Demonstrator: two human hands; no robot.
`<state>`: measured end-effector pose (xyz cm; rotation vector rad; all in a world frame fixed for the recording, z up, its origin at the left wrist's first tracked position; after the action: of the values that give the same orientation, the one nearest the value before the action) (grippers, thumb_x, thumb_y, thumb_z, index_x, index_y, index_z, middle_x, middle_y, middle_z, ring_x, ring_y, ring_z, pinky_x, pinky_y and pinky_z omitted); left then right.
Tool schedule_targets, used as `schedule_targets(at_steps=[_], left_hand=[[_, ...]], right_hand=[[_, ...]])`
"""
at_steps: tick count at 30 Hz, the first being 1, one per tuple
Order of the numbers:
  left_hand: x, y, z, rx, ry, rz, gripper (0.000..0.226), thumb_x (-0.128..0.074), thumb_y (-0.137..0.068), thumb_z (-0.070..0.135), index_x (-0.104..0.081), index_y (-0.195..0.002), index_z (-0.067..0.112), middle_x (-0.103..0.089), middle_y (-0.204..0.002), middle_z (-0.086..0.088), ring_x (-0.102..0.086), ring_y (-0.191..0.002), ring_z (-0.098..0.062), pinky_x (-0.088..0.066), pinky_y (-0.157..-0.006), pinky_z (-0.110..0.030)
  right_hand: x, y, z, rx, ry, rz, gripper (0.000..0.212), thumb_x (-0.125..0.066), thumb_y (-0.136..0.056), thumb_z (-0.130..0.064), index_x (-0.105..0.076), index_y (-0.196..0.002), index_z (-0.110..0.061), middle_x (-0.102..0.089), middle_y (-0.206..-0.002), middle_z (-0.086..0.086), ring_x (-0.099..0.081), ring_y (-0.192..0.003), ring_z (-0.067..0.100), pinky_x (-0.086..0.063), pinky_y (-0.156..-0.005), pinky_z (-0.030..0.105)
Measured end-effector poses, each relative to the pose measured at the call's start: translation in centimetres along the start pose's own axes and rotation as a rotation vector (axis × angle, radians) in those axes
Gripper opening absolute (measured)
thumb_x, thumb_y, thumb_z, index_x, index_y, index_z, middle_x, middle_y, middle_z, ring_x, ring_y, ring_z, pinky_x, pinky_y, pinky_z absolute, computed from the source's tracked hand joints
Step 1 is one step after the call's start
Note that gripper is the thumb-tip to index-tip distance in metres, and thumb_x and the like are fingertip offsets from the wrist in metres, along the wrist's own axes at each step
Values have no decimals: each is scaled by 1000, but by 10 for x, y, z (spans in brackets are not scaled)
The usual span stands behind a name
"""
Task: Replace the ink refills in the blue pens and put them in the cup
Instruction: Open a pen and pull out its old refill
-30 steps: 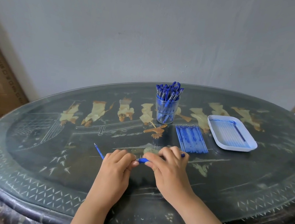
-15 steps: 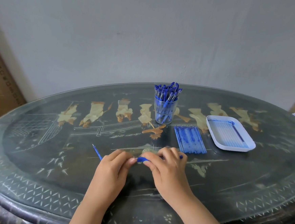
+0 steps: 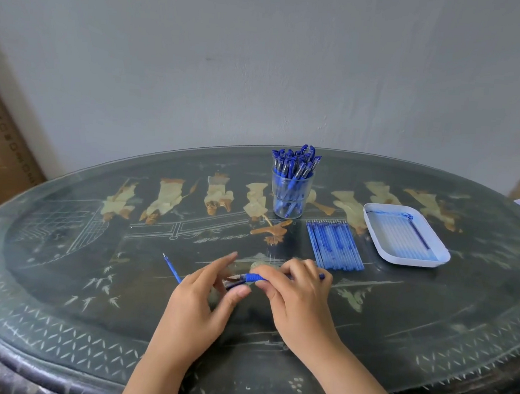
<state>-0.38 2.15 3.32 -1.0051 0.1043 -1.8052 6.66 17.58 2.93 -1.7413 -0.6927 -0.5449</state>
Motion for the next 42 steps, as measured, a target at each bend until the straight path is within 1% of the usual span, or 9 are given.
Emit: schedule_targets(at_steps=[3,6,11,16,22,25,28,33,42], left_hand=[[0,0,4,-41,11,13,24,-65,-88,37,-54,-110,39,-65,-92,21,-61,-83,-4,-45,-76,-16],[-1,0,3,-22,18,10,2,-53,-93,30,-54,-94,31,-61,-84,18,-58,-78,-6,-45,-70,-18],[-5,-2,-1,73,0,-46,26,-36,-92,45,-52,-85,27,-56,-79,16,-51,-79,-4,-39,-67,-15],[0,-2,-3,123,27,-9,37,-28,-92,48,-46,-70,23,-52,-66,7,-46,-68,-9,-36,-62,-18],[5,-2,-3,135,32,53,29,-40,-93,41,-56,-77,23,-57,-66,9,-53,-72,-7,-39,-65,-13],[9,-2,-4,138,42,138,6,-61,-91,20,-61,-85,21,-64,-76,11,-57,-80,-1,-39,-71,-6],[12,-4,-1,50,-18,172,14,-75,-79,2,-68,-84,14,-64,-81,10,-58,-79,1,-39,-73,-3],[1,-5,-1,-91,-86,40,23,-84,-71,4,-74,-82,21,-63,-83,16,-60,-79,-2,-47,-76,-15],[-6,-3,-4,-123,-180,-15,21,-77,-74,4,-74,-83,22,-61,-86,9,-60,-80,-12,-52,-71,-29]], right_hand=[[0,0,0,-3,1,3,16,-47,-95,-38,-61,-101,-40,-48,-81,-8,-46,-78,16,-25,-71,33],[-1,0,-2,10,19,1,17,-47,-94,-38,-63,-99,-38,-48,-81,-8,-45,-79,16,-23,-71,32],[0,1,-3,35,29,6,19,-46,-95,-39,-65,-99,-38,-48,-81,-7,-47,-79,17,-29,-71,34],[0,0,-1,6,0,35,17,-50,-93,-35,-65,-101,-39,-49,-82,-7,-48,-79,17,-26,-73,34],[3,1,3,-54,-28,47,21,-46,-96,-36,-64,-105,-40,-50,-86,-8,-48,-81,15,-29,-74,35],[4,1,6,-89,-14,51,23,-45,-96,-37,-66,-106,-40,-49,-86,-9,-47,-81,14,-30,-74,35],[5,1,12,-170,-11,73,21,-46,-95,-35,-64,-105,-41,-49,-85,-9,-46,-81,13,-29,-75,35],[5,2,17,-246,-28,98,20,-48,-95,-33,-60,-106,-43,-46,-84,-10,-44,-80,14,-32,-77,37],[4,3,14,-223,-22,58,20,-46,-96,-35,-59,-108,-44,-48,-86,-10,-47,-82,15,-32,-76,37]])
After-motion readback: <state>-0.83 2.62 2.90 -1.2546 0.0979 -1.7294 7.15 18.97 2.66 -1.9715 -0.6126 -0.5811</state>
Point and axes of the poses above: each hand's wrist, its own y-axis away from the middle knuckle, its own x-axis out of the back of the hand, z = x × y, the point moved 5 cm from there along -y, towards the middle knuckle
